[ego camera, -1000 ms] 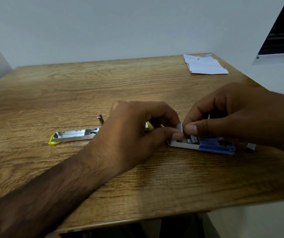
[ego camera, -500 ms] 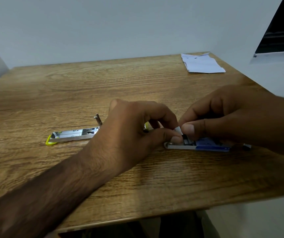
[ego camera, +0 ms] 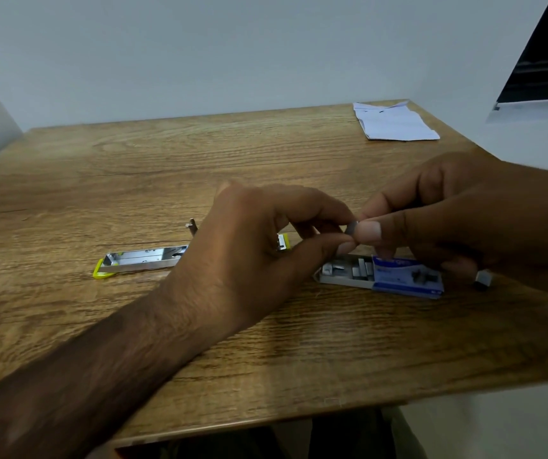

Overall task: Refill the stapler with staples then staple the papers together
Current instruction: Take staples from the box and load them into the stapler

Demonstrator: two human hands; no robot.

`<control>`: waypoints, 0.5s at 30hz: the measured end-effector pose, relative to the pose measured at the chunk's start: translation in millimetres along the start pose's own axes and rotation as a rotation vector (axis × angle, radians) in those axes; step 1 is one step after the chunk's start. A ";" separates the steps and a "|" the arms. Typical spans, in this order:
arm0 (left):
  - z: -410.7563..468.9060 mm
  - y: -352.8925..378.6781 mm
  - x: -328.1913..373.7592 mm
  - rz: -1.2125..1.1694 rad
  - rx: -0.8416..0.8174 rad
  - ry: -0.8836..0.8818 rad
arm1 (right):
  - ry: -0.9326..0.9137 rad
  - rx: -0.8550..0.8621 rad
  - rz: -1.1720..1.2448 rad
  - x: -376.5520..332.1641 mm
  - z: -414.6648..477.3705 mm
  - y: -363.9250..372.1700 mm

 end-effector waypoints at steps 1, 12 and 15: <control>0.6 -1.2 1.3 0.021 0.003 0.025 | -0.004 0.009 0.010 -0.2 0.9 -0.9; 3.4 -20.3 1.7 0.072 0.152 -0.072 | -0.228 0.099 0.089 -33.9 -1.7 3.4; 2.6 -29.3 -5.1 -0.033 0.254 -0.183 | -0.408 0.162 -0.039 -48.9 -2.9 10.1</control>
Point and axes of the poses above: each hand's wrist, its own z-axis towards the middle knuckle, its own y-axis out of the palm, x = y × z, the point moved 4 cm from there along z, towards the middle knuckle, and after that the axes turned 12 degrees about y, right-handed, at the moved point
